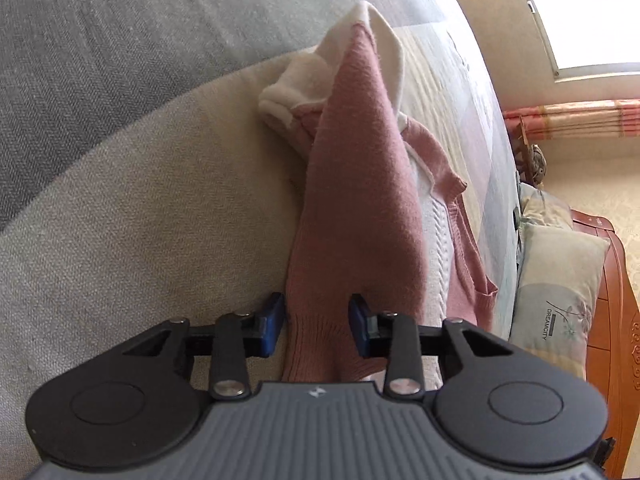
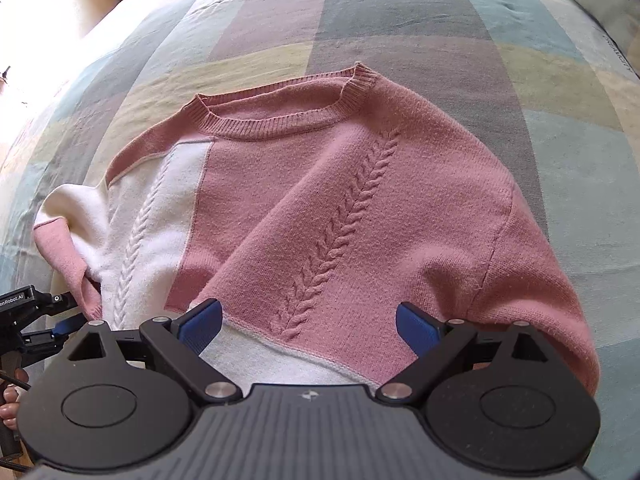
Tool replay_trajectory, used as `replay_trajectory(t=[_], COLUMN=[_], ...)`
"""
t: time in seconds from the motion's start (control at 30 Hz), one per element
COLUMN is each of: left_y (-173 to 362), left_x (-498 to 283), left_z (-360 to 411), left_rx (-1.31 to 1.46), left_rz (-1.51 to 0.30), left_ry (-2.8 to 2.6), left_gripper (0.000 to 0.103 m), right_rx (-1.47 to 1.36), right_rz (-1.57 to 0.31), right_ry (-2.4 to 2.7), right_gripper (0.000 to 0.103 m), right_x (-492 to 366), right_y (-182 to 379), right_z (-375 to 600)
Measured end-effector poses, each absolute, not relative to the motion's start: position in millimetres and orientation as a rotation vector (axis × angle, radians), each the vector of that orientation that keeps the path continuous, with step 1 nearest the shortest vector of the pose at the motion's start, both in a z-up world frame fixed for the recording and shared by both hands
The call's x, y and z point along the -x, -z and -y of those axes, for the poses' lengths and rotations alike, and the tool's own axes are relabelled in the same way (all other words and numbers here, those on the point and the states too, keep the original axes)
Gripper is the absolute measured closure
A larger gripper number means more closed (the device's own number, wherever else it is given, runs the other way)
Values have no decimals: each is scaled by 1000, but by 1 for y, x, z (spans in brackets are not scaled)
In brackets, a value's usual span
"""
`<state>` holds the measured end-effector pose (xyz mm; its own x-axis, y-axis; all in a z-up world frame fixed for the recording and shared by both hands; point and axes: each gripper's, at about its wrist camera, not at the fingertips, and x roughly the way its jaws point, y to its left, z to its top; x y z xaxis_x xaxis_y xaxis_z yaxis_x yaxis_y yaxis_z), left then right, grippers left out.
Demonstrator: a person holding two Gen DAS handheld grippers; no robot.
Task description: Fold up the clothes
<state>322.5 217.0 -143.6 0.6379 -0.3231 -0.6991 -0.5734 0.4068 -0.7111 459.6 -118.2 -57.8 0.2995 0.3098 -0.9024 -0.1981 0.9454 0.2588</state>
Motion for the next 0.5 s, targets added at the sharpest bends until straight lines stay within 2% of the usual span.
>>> replay_trajectory(t=[0.2, 0.33, 0.5], left_y=[148, 157, 158], left_x=[-357, -342, -325], left_z=[-227, -224, -198], left_rx=[1108, 1228, 1230], left_rz=[-872, -861, -898], left_ry=[-115, -86, -30], left_gripper=[72, 70, 67], right_rx=[-118, -114, -142], right_rz=[-1219, -1217, -1229], right_ry=[-355, -366, -359], right_gripper=[7, 7, 7], right_x=[-460, -460, -458], right_y=[59, 58, 60], right_z=[114, 111, 112])
